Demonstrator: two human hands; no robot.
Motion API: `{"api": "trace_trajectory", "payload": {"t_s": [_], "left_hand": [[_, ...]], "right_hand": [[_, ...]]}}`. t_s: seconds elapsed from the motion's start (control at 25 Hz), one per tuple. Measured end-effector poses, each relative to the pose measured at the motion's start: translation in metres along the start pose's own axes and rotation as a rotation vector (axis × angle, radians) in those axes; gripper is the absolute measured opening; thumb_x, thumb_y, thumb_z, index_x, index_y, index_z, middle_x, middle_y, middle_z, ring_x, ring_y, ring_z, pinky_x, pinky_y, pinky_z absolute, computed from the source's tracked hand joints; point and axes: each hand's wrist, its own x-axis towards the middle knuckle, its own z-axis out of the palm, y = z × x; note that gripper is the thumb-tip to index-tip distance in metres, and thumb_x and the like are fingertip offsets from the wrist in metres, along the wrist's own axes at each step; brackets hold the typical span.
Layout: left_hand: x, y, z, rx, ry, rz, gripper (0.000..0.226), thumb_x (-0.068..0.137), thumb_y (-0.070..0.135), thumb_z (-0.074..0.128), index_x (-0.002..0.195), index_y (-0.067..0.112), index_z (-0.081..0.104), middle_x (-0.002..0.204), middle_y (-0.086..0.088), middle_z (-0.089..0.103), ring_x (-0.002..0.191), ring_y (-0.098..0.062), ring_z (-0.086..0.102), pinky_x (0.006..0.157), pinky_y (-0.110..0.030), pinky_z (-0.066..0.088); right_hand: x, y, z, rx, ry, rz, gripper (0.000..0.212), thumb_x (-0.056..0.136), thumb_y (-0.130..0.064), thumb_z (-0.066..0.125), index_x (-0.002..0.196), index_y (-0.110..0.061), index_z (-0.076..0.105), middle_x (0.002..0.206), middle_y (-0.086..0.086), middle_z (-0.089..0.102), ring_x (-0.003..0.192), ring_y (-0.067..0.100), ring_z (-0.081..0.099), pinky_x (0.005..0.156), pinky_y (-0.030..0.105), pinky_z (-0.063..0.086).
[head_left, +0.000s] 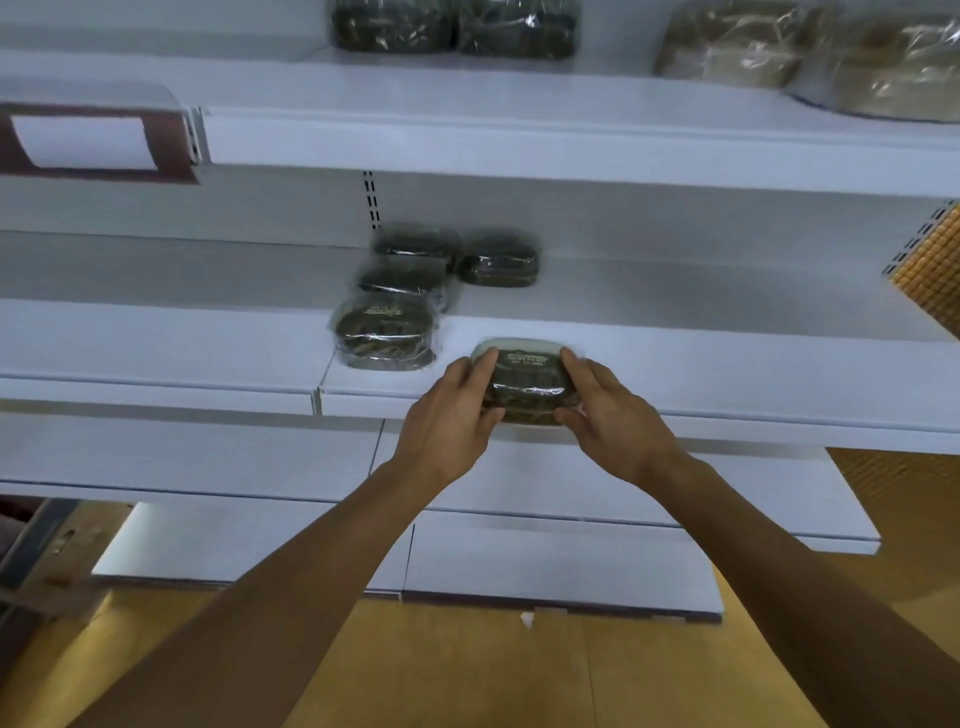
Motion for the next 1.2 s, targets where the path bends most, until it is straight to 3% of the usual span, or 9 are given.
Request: {"api": "trace_trajectory", "payload": {"t_s": [0.12,0.24,0.36,0.52,0.76,0.88,1.2], "left_hand": [[0.011,-0.002,0.005,0.105,0.017,-0.005,0.070,0.099,0.037,0.053,0.156,0.023,0.015,0.143,-0.006,0.040,0.119,-0.026,0.052,0.090,-0.041,0.051],[0.028,-0.004,0.005,0.258,0.078,0.008,0.069,0.098,0.039,0.055,0.154,0.019,0.020,0.142,-0.011,0.043,0.125,-0.029,0.047,0.101,-0.041,0.043],[0.048,-0.007,0.001,0.430,0.103,0.038,0.068,0.097,0.042,0.055,0.152,0.016,0.024,0.143,-0.013,0.046,0.135,-0.031,0.039,0.111,-0.043,0.029],[0.073,-0.018,-0.001,0.491,0.078,0.015,0.068,0.097,0.045,0.053,0.153,0.019,0.024,0.149,-0.014,0.042,0.143,-0.034,0.030,0.119,-0.046,0.019],[0.111,-0.035,-0.001,0.499,0.037,-0.005,0.071,0.097,0.046,0.050,0.156,0.022,0.018,0.154,-0.011,0.037,0.146,-0.033,0.026,0.120,-0.048,0.020],[0.125,-0.043,-0.003,0.493,0.006,-0.022,0.072,0.099,0.046,0.047,0.157,0.023,0.013,0.159,-0.009,0.028,0.149,-0.034,0.019,0.121,-0.050,0.018],[0.145,-0.054,0.003,0.438,0.054,-0.063,0.069,0.098,0.042,0.049,0.156,0.024,0.016,0.156,-0.008,0.030,0.147,-0.032,0.022,0.116,-0.050,0.026]], "right_hand": [[0.012,0.006,0.011,-0.010,0.044,-0.011,0.070,0.100,-0.031,0.047,0.157,-0.020,0.008,0.153,0.009,0.032,0.124,0.030,0.050,0.088,0.044,0.051],[0.027,0.008,0.019,-0.002,0.090,-0.015,0.070,0.100,-0.030,0.047,0.157,-0.020,0.008,0.150,0.010,0.036,0.122,0.030,0.051,0.087,0.045,0.052],[0.046,0.010,0.024,0.017,0.095,0.001,0.072,0.100,-0.029,0.049,0.157,-0.021,0.007,0.149,0.011,0.038,0.123,0.030,0.051,0.091,0.046,0.052],[0.073,0.014,0.029,0.050,0.094,0.003,0.073,0.100,-0.028,0.051,0.157,-0.022,0.006,0.152,0.011,0.038,0.129,0.029,0.047,0.102,0.044,0.048],[0.112,0.019,0.035,0.095,0.100,0.036,0.070,0.101,-0.028,0.049,0.157,-0.025,0.006,0.154,0.010,0.035,0.132,0.030,0.046,0.107,0.042,0.041],[0.130,0.019,0.036,0.092,0.085,0.038,0.071,0.102,-0.027,0.047,0.157,-0.028,0.002,0.151,0.011,0.038,0.129,0.030,0.048,0.105,0.040,0.042],[0.160,0.022,0.038,0.016,0.072,0.048,0.071,0.101,-0.030,0.048,0.155,-0.033,0.004,0.142,0.011,0.046,0.120,0.033,0.050,0.102,0.047,0.045]]}}
